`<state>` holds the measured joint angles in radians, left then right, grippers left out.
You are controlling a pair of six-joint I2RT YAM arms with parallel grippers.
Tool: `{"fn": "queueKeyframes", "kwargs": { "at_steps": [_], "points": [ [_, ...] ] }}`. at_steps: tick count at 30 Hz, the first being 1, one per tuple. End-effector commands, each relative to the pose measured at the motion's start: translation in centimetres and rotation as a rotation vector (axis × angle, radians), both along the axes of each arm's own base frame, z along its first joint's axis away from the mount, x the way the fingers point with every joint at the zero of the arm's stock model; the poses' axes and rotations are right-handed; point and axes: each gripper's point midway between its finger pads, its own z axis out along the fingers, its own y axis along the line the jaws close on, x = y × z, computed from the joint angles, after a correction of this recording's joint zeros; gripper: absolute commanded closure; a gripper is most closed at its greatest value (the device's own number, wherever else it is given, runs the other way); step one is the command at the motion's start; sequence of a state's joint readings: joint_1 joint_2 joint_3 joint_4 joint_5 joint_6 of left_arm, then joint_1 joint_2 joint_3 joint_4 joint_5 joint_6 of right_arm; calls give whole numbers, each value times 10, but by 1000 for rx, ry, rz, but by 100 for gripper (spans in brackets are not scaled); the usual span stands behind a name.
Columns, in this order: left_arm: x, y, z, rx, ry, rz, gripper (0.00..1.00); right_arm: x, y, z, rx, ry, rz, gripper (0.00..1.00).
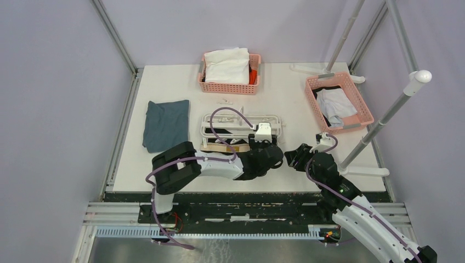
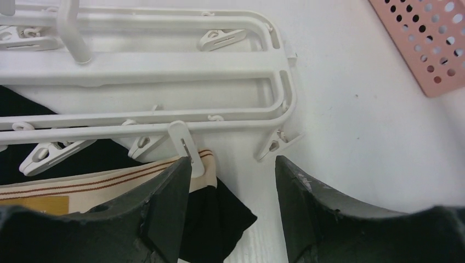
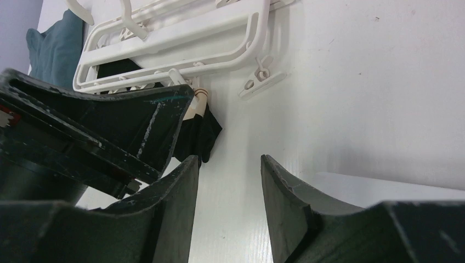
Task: Clip the underwear to the hanger
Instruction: Open the clamp at the hanger.
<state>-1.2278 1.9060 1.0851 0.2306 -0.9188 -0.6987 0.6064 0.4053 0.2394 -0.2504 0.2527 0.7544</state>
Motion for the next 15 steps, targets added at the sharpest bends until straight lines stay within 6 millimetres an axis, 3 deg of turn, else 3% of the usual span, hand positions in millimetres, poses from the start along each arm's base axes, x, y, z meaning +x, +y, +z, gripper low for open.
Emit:
{"fn": "queueKeyframes", "kwargs": {
  "at_steps": [1, 9, 15],
  "points": [
    [8, 9, 5, -5, 21, 97, 35, 6, 2, 29, 32, -64, -5, 46],
    [24, 7, -17, -9, 60, 104, 36, 4, 0, 29, 26, -65, -7, 46],
    [33, 0, -18, -33, 45, 73, 36, 4, 0, 28, 18, -61, -4, 46]
  ]
}}
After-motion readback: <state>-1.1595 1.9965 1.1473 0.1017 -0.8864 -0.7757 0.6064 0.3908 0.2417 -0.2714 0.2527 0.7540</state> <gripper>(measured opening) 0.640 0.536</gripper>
